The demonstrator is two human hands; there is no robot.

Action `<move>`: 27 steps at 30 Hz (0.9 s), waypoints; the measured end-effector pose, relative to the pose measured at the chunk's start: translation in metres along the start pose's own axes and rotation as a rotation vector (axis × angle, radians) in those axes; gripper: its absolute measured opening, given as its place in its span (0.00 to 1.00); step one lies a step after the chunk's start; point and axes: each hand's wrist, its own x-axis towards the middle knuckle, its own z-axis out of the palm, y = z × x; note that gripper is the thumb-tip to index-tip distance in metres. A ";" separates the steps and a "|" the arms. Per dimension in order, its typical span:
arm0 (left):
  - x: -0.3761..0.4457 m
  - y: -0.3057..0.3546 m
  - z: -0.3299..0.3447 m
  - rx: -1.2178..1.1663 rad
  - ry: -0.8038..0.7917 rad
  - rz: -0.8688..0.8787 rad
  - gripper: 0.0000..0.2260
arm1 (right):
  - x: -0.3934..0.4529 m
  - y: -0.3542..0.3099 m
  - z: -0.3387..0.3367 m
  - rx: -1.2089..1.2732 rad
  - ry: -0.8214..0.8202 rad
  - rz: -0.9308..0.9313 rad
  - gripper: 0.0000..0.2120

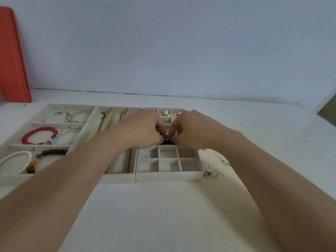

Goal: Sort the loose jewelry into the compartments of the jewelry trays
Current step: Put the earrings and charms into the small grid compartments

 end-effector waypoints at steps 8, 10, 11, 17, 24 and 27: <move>-0.001 0.001 0.000 0.008 0.002 -0.023 0.06 | -0.002 0.002 -0.007 0.034 -0.014 0.010 0.07; -0.002 0.002 0.001 0.008 0.000 -0.027 0.06 | -0.002 0.002 -0.007 0.029 -0.003 0.015 0.07; -0.002 0.003 0.001 0.005 0.001 -0.030 0.05 | -0.002 0.003 -0.007 0.027 0.001 0.018 0.06; -0.003 0.004 0.002 0.031 0.013 -0.031 0.05 | -0.002 0.003 -0.009 0.034 0.000 0.039 0.05; -0.002 0.003 0.004 0.053 0.021 -0.030 0.04 | -0.002 0.003 -0.011 0.023 0.000 0.048 0.05; -0.002 0.003 0.005 0.057 0.024 -0.033 0.04 | -0.003 0.004 -0.012 0.026 0.003 0.052 0.05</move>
